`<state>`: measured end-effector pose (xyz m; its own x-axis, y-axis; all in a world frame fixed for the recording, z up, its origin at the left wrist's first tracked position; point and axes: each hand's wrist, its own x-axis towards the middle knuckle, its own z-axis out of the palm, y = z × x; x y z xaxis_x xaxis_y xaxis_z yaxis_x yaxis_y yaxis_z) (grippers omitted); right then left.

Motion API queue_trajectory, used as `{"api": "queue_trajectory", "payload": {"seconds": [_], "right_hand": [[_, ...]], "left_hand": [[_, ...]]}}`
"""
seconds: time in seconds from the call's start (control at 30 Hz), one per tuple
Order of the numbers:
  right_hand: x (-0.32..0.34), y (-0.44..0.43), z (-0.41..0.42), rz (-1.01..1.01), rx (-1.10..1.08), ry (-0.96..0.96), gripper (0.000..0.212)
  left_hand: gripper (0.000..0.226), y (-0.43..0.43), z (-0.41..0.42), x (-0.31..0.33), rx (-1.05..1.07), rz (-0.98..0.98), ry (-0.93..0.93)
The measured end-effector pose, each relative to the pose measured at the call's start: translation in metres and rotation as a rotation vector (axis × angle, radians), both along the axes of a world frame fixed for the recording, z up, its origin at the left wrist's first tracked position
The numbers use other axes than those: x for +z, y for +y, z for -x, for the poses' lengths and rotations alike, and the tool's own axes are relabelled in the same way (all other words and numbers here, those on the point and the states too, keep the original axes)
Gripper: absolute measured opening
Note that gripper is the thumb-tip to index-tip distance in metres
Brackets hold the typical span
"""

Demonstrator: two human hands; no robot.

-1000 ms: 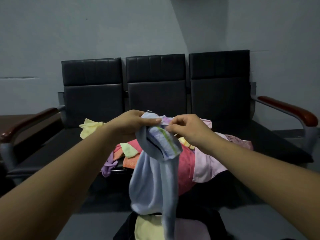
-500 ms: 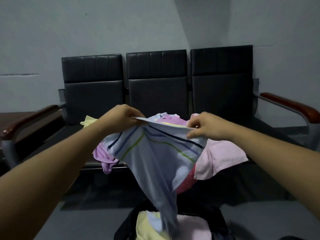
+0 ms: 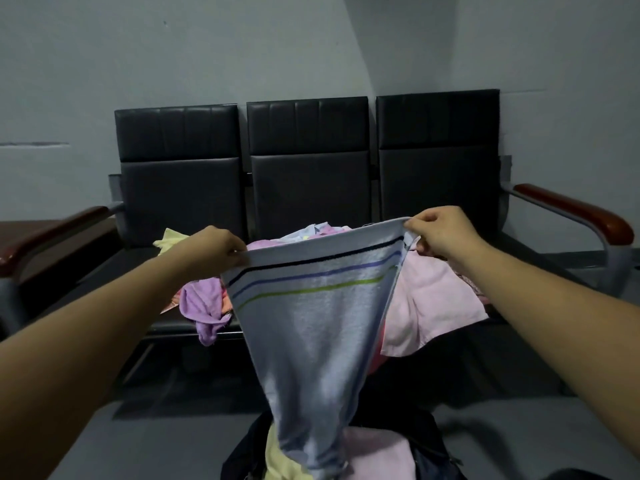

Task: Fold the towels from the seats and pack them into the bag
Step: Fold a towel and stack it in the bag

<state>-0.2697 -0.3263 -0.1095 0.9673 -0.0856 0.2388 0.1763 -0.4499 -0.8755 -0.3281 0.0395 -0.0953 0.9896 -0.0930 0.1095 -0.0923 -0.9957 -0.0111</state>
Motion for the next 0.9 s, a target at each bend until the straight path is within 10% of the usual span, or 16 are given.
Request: {"api": "queue_trajectory", "payload": {"seconds": [0.23,0.37,0.9], "right_hand": [[0.005,0.01,0.001,-0.217,0.003,0.082,0.01],[0.008,0.018,0.001,-0.332,0.092,0.134,0.014],[0.029,0.067,0.055,-0.056,0.607,0.031,0.017]], "left_hand": [[0.013,-0.024,0.012,0.008,-0.159,1.025,0.085],[0.015,-0.037,0.017,0.022,-0.231,1.231,0.24],[0.018,-0.084,0.02,0.025,-0.307,0.689,0.003]]}}
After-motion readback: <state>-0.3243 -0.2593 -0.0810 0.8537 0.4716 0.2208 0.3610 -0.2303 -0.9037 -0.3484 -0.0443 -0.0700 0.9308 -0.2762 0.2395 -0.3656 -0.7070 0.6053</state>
